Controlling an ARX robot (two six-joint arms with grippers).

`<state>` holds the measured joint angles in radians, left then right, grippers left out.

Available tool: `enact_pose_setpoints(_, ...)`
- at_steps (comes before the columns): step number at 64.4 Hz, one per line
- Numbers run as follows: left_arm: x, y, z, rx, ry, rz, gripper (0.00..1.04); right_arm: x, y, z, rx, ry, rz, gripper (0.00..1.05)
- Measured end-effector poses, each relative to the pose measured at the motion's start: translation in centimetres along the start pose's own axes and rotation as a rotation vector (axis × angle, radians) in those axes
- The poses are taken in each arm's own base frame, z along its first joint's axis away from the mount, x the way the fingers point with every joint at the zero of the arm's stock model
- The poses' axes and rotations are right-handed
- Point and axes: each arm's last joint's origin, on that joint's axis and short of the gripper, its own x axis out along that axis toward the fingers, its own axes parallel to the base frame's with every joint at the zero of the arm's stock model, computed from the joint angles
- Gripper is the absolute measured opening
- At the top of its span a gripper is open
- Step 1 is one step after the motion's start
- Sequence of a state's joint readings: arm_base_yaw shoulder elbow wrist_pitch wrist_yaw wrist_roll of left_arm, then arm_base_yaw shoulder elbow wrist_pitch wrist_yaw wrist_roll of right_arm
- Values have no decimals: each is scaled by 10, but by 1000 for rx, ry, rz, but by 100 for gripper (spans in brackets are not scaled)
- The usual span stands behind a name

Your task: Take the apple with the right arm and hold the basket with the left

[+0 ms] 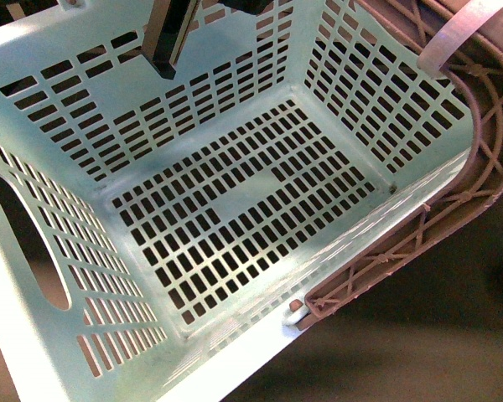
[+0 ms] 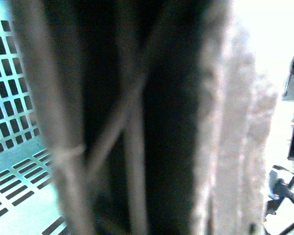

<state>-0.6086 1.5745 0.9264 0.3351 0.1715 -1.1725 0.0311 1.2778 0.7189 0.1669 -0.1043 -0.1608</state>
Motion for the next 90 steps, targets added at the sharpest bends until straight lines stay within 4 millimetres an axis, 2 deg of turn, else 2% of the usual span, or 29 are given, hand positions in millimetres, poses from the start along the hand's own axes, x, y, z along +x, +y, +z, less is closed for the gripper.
enact_pose_setpoints(11, 0, 0, 0, 0, 0, 0, 14, 7, 40, 8, 19, -22, 72, 80)
enact_pose_setpoints(25, 0, 0, 0, 0, 0, 0, 14, 15, 80, 3, 11, 3, 154, 80)
enact_pose_setpoints(35, 0, 0, 0, 0, 0, 0, 14, 15, 93, -1, 1, 18, 177, 80)
enact_pose_setpoints(42, 0, 0, 0, 0, 0, 0, 14, 15, 93, -4, 4, 24, 161, 94)
enact_pose_setpoints(45, 0, 0, 0, 0, 0, 0, 14, 15, 92, -5, 11, 26, 150, 98)
enact_pose_setpoints(52, 0, 0, 0, 0, 0, 0, 14, 14, 87, -7, 20, 23, 128, 96)
enact_pose_setpoints(62, 0, 1, 0, 4, -1, 6, 14, 2, 69, -6, 52, -6, 78, 96)
enact_pose_setpoints(75, 0, 1, 0, 6, -7, 8, 14, -28, 27, -11, 132, -52, -39, 96)
enact_pose_setpoints(90, 0, 1, 0, 4, 4, 4, 14, -68, -14, -30, 197, -75, -181, 96)
